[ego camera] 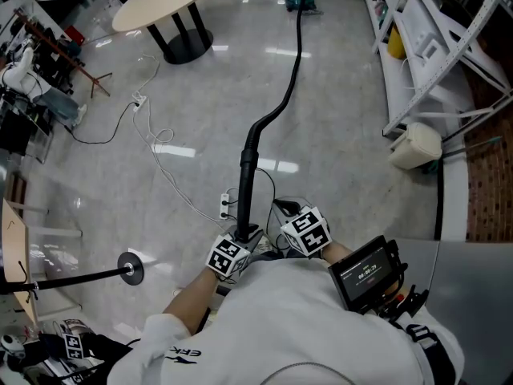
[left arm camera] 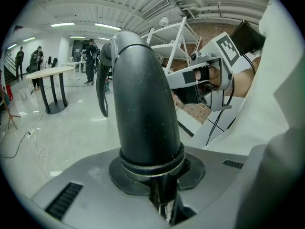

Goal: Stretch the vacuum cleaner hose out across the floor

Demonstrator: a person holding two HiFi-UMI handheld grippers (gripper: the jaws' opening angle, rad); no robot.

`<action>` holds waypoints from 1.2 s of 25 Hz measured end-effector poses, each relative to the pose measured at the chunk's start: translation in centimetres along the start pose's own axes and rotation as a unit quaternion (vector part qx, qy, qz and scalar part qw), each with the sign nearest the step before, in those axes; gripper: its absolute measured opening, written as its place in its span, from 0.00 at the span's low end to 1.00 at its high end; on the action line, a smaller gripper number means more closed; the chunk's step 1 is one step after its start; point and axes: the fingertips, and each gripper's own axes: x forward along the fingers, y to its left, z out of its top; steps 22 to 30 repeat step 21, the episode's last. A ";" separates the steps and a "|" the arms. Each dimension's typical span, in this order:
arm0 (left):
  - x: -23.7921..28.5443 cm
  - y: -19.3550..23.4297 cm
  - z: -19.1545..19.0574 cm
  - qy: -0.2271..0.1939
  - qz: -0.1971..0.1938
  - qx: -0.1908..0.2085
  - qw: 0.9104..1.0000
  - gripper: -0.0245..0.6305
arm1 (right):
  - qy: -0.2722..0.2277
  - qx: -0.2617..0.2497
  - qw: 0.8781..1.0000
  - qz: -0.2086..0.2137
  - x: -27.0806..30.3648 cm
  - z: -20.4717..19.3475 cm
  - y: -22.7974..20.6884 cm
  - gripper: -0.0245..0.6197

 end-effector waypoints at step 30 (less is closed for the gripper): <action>0.0 0.0 0.6 -0.002 -0.006 0.005 1.000 0.14 | 0.000 -0.001 1.000 -0.011 -0.3 0.2 -0.5 0.04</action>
